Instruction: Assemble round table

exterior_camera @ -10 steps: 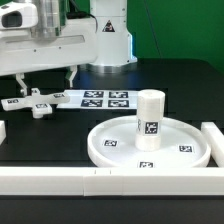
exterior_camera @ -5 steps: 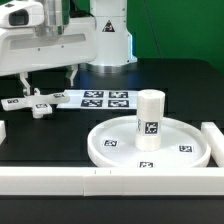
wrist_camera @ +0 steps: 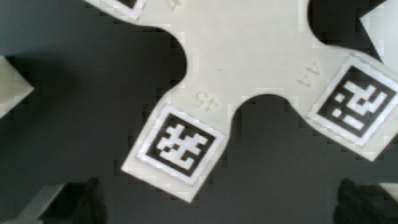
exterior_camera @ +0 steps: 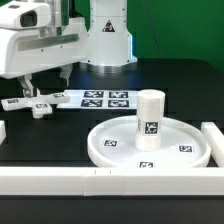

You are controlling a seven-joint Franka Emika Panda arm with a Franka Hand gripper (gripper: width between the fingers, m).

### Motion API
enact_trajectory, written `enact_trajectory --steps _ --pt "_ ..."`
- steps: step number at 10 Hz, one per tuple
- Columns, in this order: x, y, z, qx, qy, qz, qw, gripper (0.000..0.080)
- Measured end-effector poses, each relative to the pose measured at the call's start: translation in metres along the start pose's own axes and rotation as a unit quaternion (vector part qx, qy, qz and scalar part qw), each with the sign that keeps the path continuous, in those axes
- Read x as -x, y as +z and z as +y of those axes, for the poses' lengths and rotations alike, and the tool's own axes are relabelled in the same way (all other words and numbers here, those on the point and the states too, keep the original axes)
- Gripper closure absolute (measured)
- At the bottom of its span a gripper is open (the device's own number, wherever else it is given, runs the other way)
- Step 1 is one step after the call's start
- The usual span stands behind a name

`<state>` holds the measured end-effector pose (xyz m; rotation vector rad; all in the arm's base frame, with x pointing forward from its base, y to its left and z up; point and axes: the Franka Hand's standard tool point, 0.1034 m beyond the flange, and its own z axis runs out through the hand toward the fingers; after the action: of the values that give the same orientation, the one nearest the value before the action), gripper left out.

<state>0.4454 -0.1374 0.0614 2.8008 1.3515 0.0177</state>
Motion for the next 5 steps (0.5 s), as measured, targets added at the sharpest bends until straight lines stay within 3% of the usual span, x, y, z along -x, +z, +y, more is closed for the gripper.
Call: enact_trajectory --steps 3,5 --pt "0.0118 0.0023 -0.0038 -0.006 -0.128 -0.01 0.992 0.015" --pt "0.012 0.003 -0.004 -0.006 -0.119 -0.01 0.993 0.015"
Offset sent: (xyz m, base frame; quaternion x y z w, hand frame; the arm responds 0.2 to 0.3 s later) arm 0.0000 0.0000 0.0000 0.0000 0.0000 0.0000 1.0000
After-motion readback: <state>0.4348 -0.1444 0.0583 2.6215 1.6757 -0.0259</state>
